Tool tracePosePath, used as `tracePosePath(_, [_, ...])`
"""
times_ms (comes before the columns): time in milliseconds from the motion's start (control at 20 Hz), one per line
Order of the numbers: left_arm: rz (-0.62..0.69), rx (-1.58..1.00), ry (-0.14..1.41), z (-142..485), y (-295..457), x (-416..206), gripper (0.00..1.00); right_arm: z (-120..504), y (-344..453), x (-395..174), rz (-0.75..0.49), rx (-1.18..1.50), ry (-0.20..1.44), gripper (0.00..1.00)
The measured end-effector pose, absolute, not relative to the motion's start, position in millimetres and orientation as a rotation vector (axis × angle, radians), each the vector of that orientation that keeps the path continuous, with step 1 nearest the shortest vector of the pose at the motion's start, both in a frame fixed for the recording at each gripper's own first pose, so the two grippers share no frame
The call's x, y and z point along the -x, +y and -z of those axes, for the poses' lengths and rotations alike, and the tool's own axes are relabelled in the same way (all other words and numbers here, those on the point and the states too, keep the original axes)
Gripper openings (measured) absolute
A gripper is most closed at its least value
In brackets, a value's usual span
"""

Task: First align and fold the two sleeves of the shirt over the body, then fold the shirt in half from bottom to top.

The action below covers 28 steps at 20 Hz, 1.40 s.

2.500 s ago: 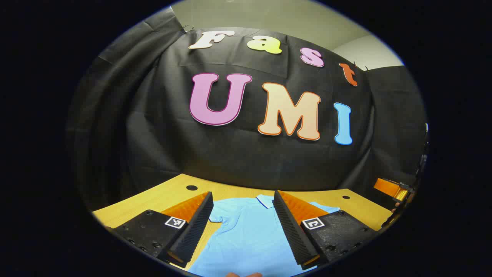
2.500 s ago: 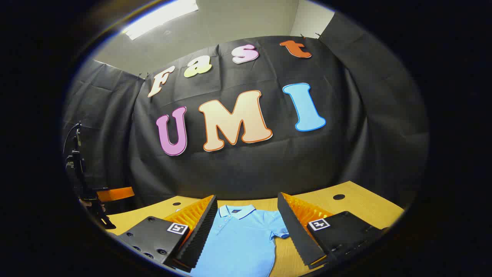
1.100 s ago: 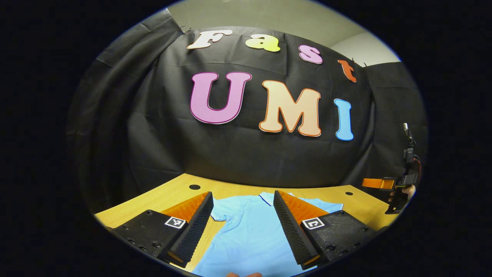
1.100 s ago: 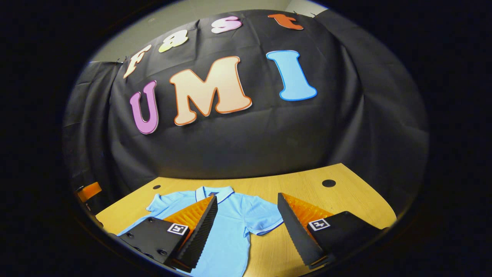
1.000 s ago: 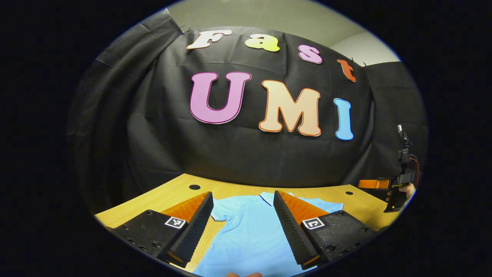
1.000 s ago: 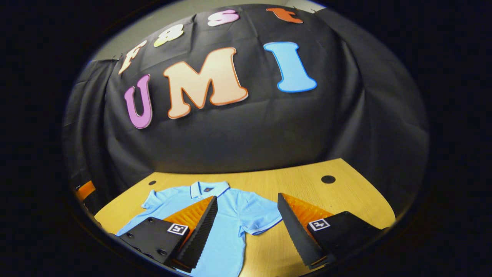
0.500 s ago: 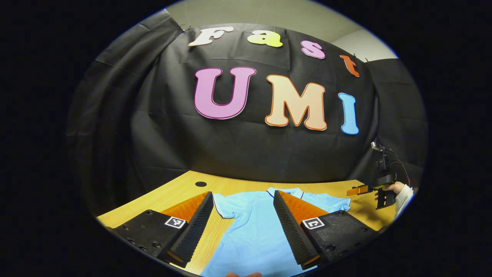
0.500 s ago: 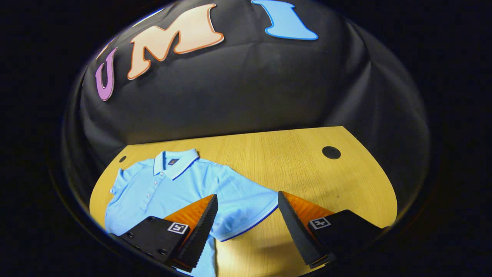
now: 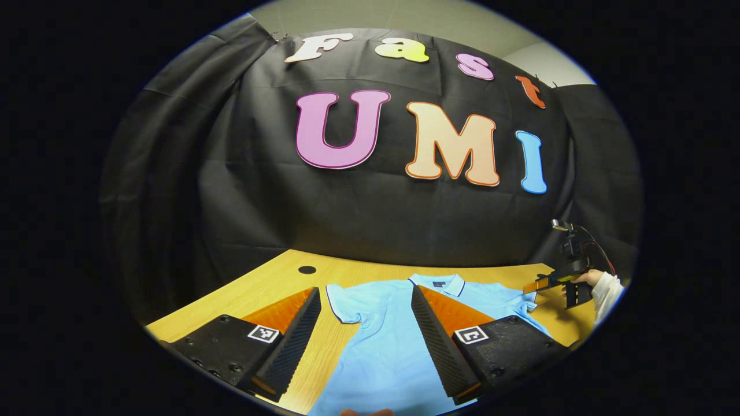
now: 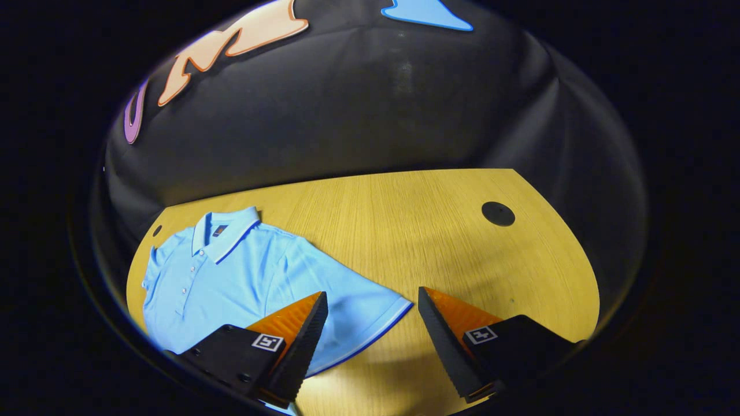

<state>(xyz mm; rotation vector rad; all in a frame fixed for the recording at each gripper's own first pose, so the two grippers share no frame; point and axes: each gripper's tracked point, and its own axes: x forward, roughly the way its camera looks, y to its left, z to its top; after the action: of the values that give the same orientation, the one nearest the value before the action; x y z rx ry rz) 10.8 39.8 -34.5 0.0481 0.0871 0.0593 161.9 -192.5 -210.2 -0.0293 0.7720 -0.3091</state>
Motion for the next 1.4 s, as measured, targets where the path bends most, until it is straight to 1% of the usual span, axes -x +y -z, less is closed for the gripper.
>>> tracePosePath(300, [-0.056, -0.046, 0.095, 37.7, 40.0, -12.7, 0.94, 219.1, -192.3, -162.3, 0.290, 0.081, 0.798, 0.97])
tracePosePath(350, [-0.056, -0.046, 0.092, 36.4, 39.1, -13.4, 0.94, 221.3, -193.4, -162.7, 0.284, 0.089, 0.802, 0.92])
tracePosePath(400, [-0.052, -0.046, 0.090, 36.3, 37.2, -13.7, 0.94, 220.2, -192.2, -162.8, 0.281, 0.090, 0.801, 0.90])
tracePosePath(450, [-0.047, -0.044, 0.087, 35.0, 35.8, -14.1, 0.94, 220.6, -191.6, -162.8, 0.276, 0.089, 0.801, 0.92])
tracePosePath(550, [-0.041, -0.039, 0.083, 34.7, 34.9, -13.4, 0.94, 221.0, -187.9, -163.7, 0.263, 0.087, 0.797, 0.76])
tracePosePath(600, [-0.039, -0.037, 0.084, 35.7, 34.6, -13.9, 0.94, 221.6, -185.8, -163.8, 0.253, 0.082, 0.797, 0.65])
tracePosePath(650, [-0.040, -0.036, 0.086, 35.8, 35.2, -14.5, 0.94, 221.9, -183.5, -165.1, 0.242, 0.077, 0.796, 0.60])
tracePosePath(700, [-0.042, -0.035, 0.090, 38.2, 36.6, -14.1, 0.91, 223.3, -180.6, -165.5, 0.229, 0.068, 0.795, 0.43])
tracePosePath(750, [-0.046, -0.034, 0.093, 39.5, 38.3, -14.3, 0.91, 223.1, -178.4, -166.1, 0.232, 0.060, 0.797, 0.36])
tracePosePath(800, [-0.049, -0.033, 0.096, 40.8, 40.1, -13.9, 0.94, 221.3, -177.1, -167.2, 0.225, 0.052, 0.792, 0.15])
tracePosePath(850, [-0.053, -0.033, 0.098, 40.8, 42.1, -13.7, 0.94, 221.8, -175.2, -165.3, 0.232, 0.045, 0.802, 0.14])
tracePosePath(900, [-0.057, -0.033, 0.100, 41.9, 43.1, -12.8, 0.94, 221.4, -175.3, -166.8, 0.235, 0.045, 0.795, 0.03])
tracePosePath(1000, [-0.066, -0.035, 0.098, 41.2, 47.8, -11.1, 0.94, 215.6, -173.8, -168.2, 0.235, 0.039, 0.776, 0.03])
tracePosePath(1100, [-0.074, -0.037, 0.096, 40.5, 51.9, -9.5, 0.94, 202.7, -159.2, -174.1, 0.203, -0.018, 0.744, 0.03])
tracePosePath(1150, [-0.078, -0.038, 0.094, 39.7, 53.3, -9.1, 0.94, 192.6, -148.1, -178.3, 0.180, -0.056, 0.721, 0.03])
tracePosePath(1200, [-0.081, -0.039, 0.093, 40.2, 55.2, -8.5, 0.94, 181.7, -136.7, -181.0, 0.154, -0.100, 0.701, 0.00])
tracePosePath(1250, [-0.082, -0.039, 0.093, 40.6, 55.6, -8.2, 0.94, 171.7, -126.3, -181.3, 0.125, -0.142, 0.680, 0.03])
tracePosePath(1400, [-0.079, -0.025, 0.096, 42.5, 55.9, -9.3, 0.94, 154.2, -84.8, -186.1, 0.032, -0.267, 0.631, 0.03])
